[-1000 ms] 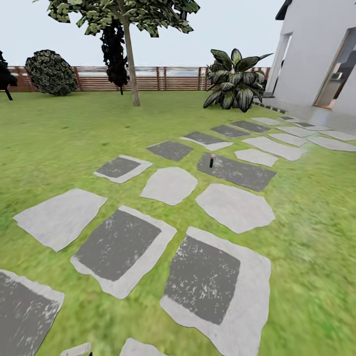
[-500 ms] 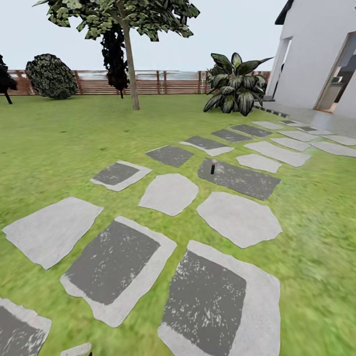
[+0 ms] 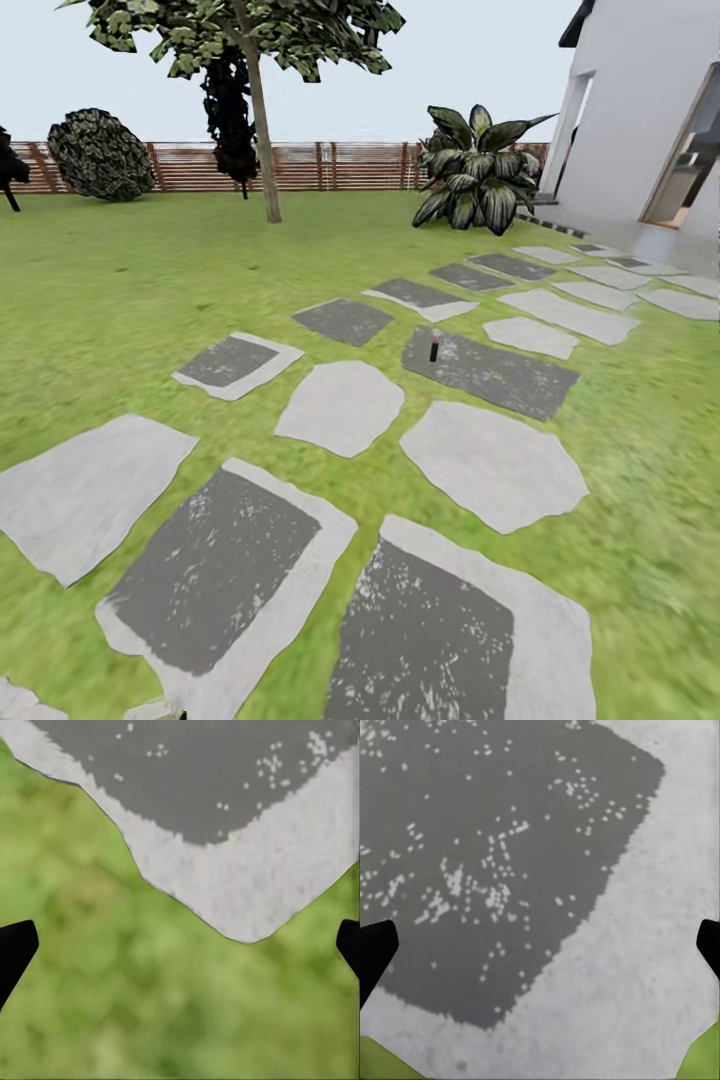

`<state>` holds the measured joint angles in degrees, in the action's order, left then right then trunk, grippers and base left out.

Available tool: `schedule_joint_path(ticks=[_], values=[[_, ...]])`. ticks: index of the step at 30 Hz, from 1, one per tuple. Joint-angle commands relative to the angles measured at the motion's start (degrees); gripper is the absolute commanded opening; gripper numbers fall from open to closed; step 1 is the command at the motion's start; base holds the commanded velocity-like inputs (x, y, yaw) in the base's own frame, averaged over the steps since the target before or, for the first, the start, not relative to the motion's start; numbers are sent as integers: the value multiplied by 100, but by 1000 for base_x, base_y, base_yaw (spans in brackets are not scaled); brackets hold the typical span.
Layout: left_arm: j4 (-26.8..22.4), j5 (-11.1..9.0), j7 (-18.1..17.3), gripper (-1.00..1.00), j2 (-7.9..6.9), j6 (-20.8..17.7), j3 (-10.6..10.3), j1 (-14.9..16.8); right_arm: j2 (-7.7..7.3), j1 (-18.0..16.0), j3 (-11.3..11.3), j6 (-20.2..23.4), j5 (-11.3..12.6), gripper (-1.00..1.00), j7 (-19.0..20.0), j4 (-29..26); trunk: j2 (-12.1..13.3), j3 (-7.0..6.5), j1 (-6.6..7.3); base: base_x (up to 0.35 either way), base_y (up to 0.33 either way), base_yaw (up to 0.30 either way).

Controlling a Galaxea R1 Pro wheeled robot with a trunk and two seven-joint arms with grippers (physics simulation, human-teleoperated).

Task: In the garden, pick up the pesticide atomizer on the floor and spray pesticide onto both trees until each tree trunk is fully covered.

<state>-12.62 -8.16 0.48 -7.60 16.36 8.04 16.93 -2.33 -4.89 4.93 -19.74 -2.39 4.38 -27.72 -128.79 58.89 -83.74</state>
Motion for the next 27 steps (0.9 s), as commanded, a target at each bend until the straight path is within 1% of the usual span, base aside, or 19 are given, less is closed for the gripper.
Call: schedule_joint_path(ticks=[1, 27], values=[[5, -54, 4, 100, -3, 17, -22, 3, 5, -3, 43, -20, -24, 100, 46, 4, -1, 5, -3, 339, 0, 0], [5, -54, 4, 100, -4, 18, -22, 3, 5, -3, 52, -16, -24, 100, 46, 4, -1, 5, -3, 339, 0, 0]])
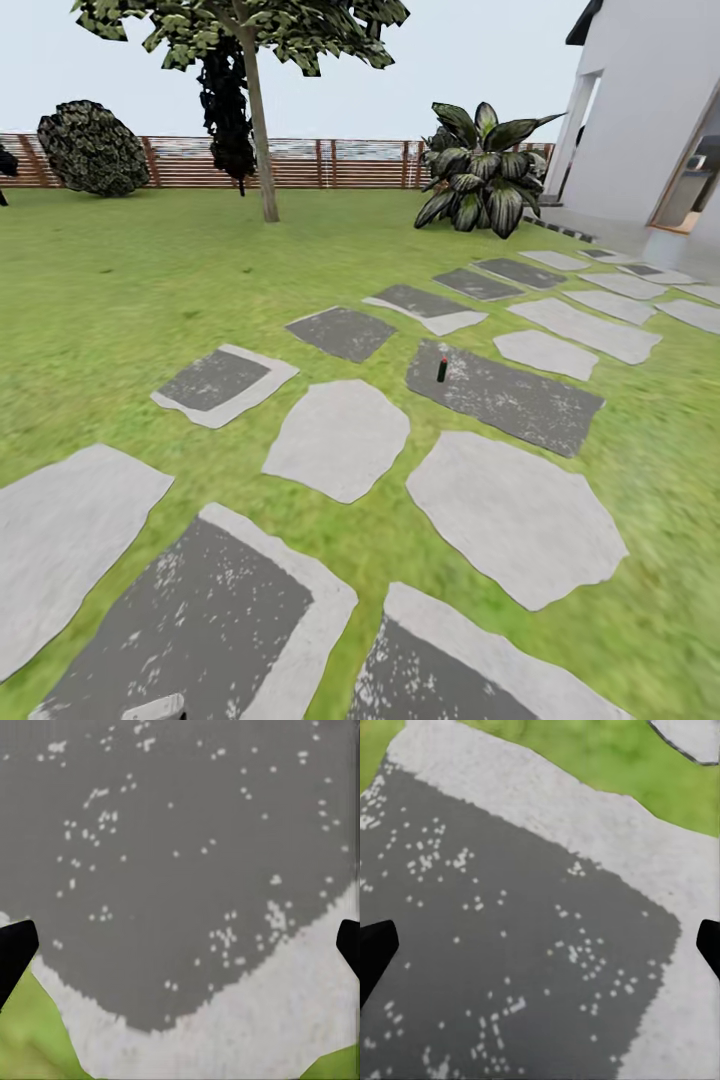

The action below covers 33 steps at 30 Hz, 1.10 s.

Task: In the garden, pick up the pesticide atomizer on the floor and spray pesticide onto both trees until each tree trunk is fully covered.

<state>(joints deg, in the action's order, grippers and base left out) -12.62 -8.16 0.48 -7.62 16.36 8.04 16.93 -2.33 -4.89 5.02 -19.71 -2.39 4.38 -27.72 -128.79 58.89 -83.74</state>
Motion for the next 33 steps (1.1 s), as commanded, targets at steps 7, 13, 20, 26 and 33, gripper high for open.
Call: schedule_joint_path(ticks=[7, 13, 20, 26, 33], values=[[5, -54, 4, 100, -1, 20, -22, 3, 5, -3, 44, -16, -25, 100, 46, 4, -1, 5, -2, 339, 0, 0], [5, -54, 4, 100, -2, 18, -22, 3, 5, -3, 43, -16, -25, 100, 46, 4, -1, 5, -2, 339, 0, 0], [5, -54, 4, 100, -2, 22, -22, 3, 5, -3, 51, -18, -25, 100, 46, 4, -1, 5, -2, 339, 0, 0], [5, -54, 4, 100, -2, 19, -24, 3, 5, -3, 52, -21, -25, 100, 46, -1, -1, 5, -2, 339, 0, 0], [5, -48, 4, 100, -2, 21, -22, 3, 5, -3, 46, -17, -25, 100, 46, -5, -1, 5, -2, 339, 0, 0]])
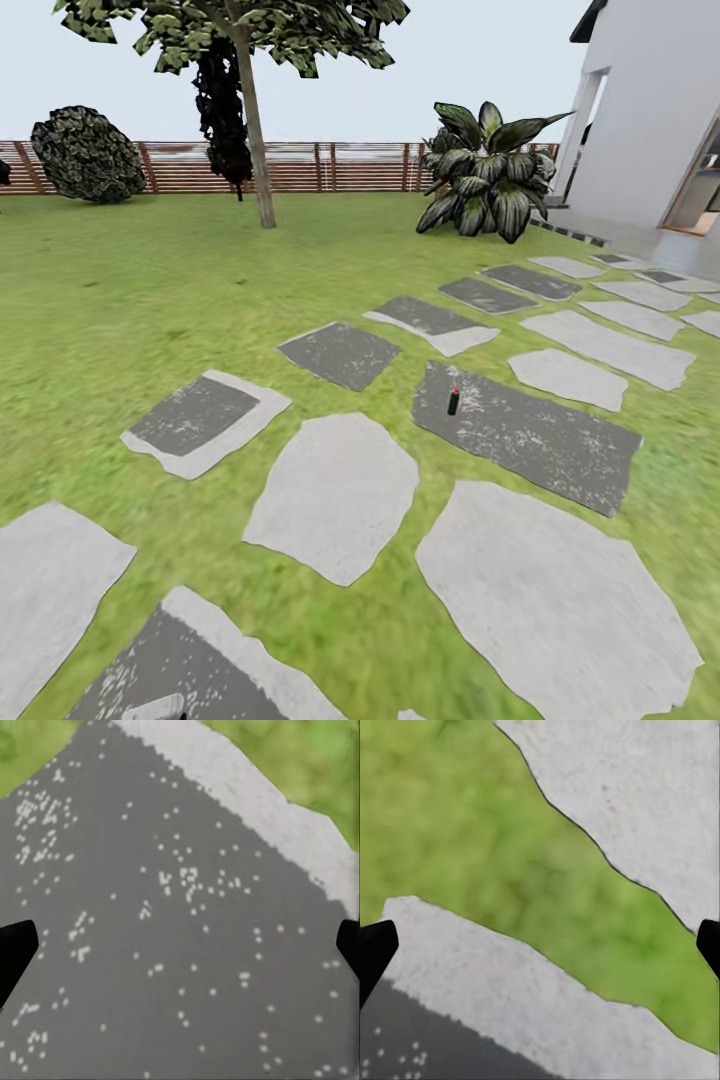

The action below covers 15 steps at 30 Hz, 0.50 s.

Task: In the garden, pick up the pesticide atomizer on the floor and spray pesticide onto both trees until each tree trunk is fully covered.

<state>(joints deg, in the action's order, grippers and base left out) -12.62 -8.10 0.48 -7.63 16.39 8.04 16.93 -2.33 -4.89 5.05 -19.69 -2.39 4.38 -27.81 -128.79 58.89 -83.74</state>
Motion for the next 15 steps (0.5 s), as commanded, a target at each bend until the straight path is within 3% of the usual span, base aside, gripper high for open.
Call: schedule_joint_path(ticks=[1, 15], values=[[5, -54, 4, 100, -1, 17, -22, 3, 5, -3, 43, -19, -25, 100, 46, 4, -1, 5, -2, 339, 0, 0], [5, -60, 4, 100, -1, 18, -22, 3, -4, -3, 66, -26, -25, 100, 37, 11, -1, 5, -2, 339, 0, 0]])
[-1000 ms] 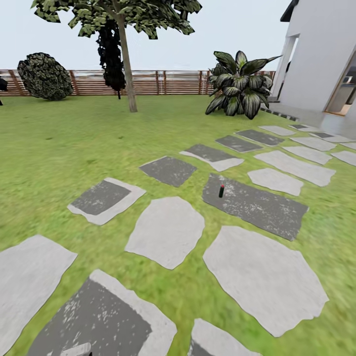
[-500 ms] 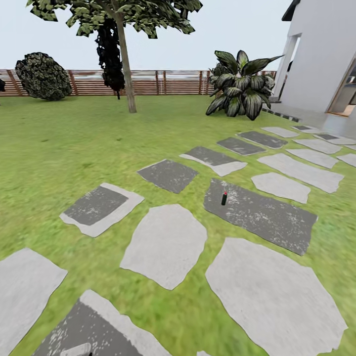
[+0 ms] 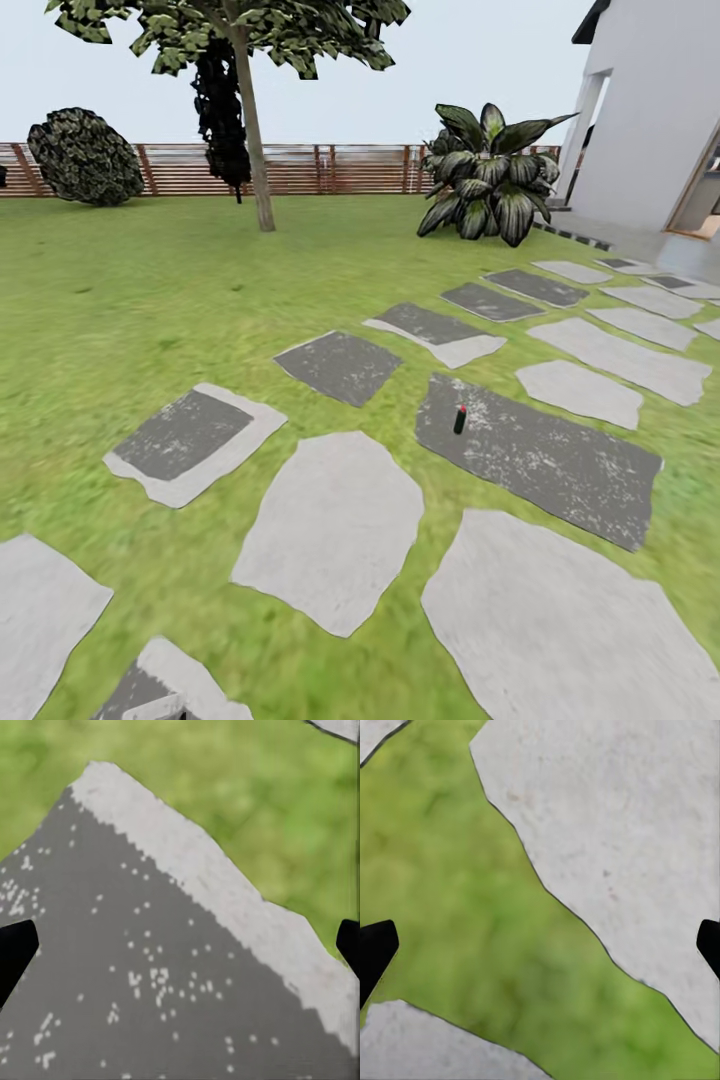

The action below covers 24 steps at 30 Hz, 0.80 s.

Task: In the garden, pick up the pesticide atomizer on the floor and spray pesticide onto both trees until each tree trunk is fully covered.

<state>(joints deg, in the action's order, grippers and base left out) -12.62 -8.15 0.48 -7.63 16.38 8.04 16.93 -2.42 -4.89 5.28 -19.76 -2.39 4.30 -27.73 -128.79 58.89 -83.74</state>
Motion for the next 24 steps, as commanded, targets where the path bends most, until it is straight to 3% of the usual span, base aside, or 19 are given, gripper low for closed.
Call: schedule_joint_path(ticks=[1, 13, 24], values=[[5, -55, 4, 100, -1, 18, -22, 3, 5, -3, 43, -19, -25, 100, 45, 4, -1, 5, -2, 339, 0, 0], [5, -55, 4, 100, -4, 19, -22, 3, 14, -3, 32, -19, -16, 100, 46, -17, -1, 5, -2, 339, 0, -5], [5, -55, 4, 100, -10, 14, -22, 3, 14, -3, 27, -19, -16, 100, 45, -4, -1, 5, -2, 339, 0, -228]])
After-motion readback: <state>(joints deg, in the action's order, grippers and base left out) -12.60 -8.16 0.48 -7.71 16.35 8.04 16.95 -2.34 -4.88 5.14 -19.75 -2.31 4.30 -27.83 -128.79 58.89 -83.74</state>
